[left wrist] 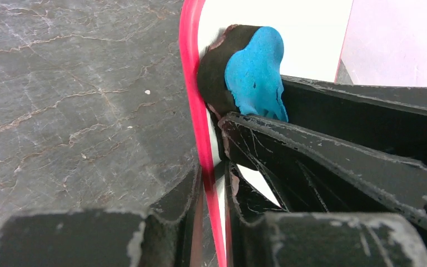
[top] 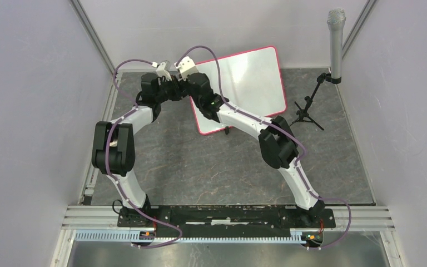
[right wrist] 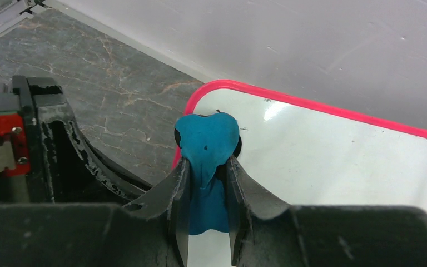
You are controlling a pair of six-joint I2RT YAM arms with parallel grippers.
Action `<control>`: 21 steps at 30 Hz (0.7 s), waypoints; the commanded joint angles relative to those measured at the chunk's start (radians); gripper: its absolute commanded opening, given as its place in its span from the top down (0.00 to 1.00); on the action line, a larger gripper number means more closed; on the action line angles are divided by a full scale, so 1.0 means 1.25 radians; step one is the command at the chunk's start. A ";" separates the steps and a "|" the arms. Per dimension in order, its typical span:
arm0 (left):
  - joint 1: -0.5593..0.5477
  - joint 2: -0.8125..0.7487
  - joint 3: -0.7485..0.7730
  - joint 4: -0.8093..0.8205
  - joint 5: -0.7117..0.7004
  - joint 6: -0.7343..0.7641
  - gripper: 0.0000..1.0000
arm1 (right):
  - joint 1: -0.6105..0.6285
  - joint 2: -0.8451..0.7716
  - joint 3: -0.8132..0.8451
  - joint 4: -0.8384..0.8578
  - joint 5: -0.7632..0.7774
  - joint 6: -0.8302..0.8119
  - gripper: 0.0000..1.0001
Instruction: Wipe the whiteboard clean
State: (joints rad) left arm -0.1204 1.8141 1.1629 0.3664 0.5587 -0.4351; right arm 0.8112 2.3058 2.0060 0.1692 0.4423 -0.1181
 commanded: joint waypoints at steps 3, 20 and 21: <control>-0.008 -0.049 -0.005 0.025 -0.026 0.073 0.98 | -0.059 0.001 0.017 -0.051 0.052 0.037 1.00; -0.014 -0.072 -0.017 0.022 -0.047 0.099 0.98 | -0.002 0.034 0.098 -0.121 0.019 0.040 1.00; -0.014 -0.072 -0.017 0.020 -0.048 0.099 0.98 | 0.000 0.034 0.096 -0.115 0.019 0.039 1.00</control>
State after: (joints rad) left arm -0.1307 1.7927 1.1393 0.3569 0.5247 -0.4103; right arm 0.7616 2.3127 2.0884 0.0399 0.4759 -0.0410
